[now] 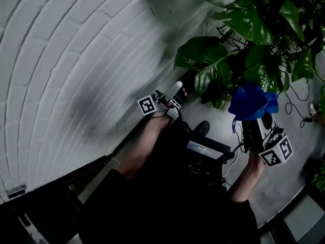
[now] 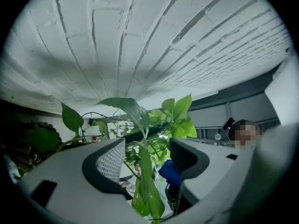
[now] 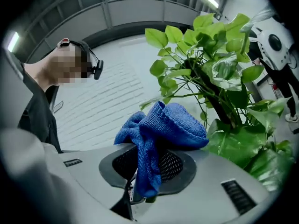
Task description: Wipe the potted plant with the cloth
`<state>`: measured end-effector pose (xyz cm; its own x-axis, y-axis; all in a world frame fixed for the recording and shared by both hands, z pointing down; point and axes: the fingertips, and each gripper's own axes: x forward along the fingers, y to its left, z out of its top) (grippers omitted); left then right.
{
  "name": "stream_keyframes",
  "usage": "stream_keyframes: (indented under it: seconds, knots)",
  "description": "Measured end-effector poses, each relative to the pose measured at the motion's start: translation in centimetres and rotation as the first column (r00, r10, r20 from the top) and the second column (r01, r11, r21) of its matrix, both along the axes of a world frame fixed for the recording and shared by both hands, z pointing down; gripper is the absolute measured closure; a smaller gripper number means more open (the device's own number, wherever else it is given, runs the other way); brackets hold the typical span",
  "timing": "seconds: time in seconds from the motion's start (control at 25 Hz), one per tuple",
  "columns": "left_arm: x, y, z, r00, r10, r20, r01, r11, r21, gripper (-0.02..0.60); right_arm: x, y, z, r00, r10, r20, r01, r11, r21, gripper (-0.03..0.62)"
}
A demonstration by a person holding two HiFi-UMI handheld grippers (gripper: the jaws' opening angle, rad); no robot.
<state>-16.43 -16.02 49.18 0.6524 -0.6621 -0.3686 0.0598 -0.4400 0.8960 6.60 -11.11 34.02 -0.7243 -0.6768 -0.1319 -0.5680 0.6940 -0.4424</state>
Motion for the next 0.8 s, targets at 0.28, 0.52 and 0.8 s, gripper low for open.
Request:
stream_keyframes:
  seconds: [0.28, 0.52, 0.8]
  knots:
    - [-4.0, -4.1, 2.6, 0.993, -0.075, -0.093, 0.066, 0.993, -0.097, 0.215, -2.8, -3.6, 0.1, 0.991, 0.116, -0.06, -0.118, 0.993, -0.025, 0.487]
    - [-3.6, -7.9, 1.1, 0.982, 0.055, -0.182, -0.062, 0.998, -0.032, 0.212, -6.3, -6.7, 0.9, 0.955, 0.22, -0.2, -0.232, 0.972, -0.043, 0.487]
    - [-1.3, -6.9, -3.5, 0.977, 0.199, -0.079, -0.186, 0.972, 0.145, 0.233, -9.0, -7.1, 2.8, 0.92, 0.291, -0.26, -0.325, 0.941, -0.095, 0.487]
